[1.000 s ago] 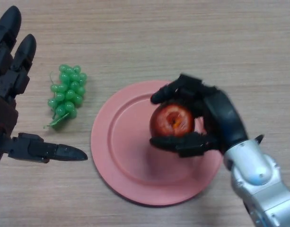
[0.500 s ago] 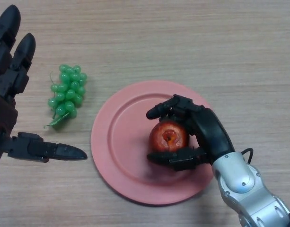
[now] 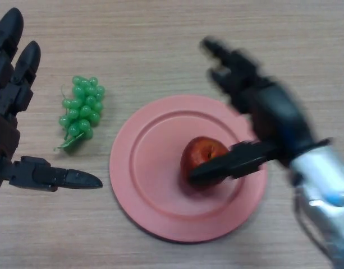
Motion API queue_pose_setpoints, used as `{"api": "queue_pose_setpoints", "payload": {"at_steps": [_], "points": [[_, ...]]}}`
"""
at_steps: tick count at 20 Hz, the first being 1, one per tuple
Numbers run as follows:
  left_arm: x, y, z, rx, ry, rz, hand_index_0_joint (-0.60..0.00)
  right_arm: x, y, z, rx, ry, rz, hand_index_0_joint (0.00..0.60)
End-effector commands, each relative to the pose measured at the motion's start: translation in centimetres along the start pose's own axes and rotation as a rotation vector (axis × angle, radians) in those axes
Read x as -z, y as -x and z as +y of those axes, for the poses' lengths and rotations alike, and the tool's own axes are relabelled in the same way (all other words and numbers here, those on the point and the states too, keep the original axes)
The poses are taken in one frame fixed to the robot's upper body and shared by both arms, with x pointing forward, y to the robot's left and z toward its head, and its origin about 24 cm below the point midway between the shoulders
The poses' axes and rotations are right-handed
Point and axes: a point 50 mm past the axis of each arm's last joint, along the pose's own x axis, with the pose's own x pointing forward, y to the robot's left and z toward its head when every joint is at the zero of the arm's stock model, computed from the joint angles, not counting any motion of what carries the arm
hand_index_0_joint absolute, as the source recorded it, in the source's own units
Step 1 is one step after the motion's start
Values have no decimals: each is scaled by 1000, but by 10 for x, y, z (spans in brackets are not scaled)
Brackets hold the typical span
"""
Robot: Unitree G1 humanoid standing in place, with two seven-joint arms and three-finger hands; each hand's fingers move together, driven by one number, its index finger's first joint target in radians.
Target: Pick up the red apple and place it on the plate
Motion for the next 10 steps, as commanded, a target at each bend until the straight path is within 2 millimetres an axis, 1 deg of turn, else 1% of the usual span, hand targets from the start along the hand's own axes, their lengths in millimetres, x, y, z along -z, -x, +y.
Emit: {"api": "queue_pose_setpoints", "payload": {"at_steps": [1, 2, 4, 8, 10], "points": [[-34, 0, 14, -30, -118, -224, 0, -28, 17, -22, 49, 2, -177, 0], [-33, 0, 13, -31, -125, -222, 0, -29, 27, -31, 82, 3, -184, 0], [-30, 1, 13, -32, -122, -218, 0, -28, 41, -41, 126, 7, -199, 0], [-28, 0, 13, -31, -133, -213, 0, -22, 52, -46, 154, 63, -225, 0], [-29, -1, 11, -23, -141, -205, 0, -24, 54, -45, 154, 76, -239, 0]]}}
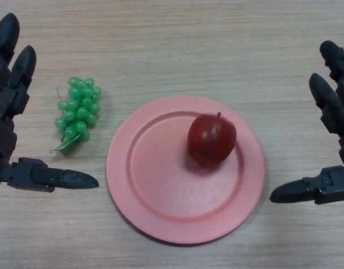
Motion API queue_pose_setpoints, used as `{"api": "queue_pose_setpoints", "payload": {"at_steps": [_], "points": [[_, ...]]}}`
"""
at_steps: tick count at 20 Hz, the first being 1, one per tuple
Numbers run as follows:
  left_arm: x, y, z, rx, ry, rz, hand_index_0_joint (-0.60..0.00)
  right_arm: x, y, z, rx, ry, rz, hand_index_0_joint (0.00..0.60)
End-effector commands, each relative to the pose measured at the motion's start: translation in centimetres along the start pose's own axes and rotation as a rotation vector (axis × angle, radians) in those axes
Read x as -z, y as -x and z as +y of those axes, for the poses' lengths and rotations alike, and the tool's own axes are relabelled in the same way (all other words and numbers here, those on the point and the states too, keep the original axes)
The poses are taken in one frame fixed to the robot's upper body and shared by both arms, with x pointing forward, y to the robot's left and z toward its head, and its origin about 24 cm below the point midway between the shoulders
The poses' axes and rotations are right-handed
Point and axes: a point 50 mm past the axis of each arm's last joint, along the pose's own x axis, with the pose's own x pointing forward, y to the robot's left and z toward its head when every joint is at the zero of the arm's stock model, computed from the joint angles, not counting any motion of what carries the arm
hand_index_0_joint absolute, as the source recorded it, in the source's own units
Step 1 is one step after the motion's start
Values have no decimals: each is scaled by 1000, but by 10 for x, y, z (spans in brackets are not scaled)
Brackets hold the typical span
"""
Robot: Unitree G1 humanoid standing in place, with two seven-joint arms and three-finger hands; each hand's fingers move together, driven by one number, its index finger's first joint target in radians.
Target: Pick up the red apple and place it on the plate
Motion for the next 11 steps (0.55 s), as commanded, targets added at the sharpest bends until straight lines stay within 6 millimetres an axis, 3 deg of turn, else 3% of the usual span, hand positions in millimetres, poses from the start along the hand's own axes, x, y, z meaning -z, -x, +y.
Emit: {"api": "queue_pose_setpoints", "payload": {"at_steps": [1, 11], "points": [[-35, -2, 7, -11, -133, -223, 0, -34, 5, -8, 17, 51, -239, 0], [-38, -4, 1, 8, -139, -222, 0, -43, 11, -11, 12, 79, -253, 0]]}}
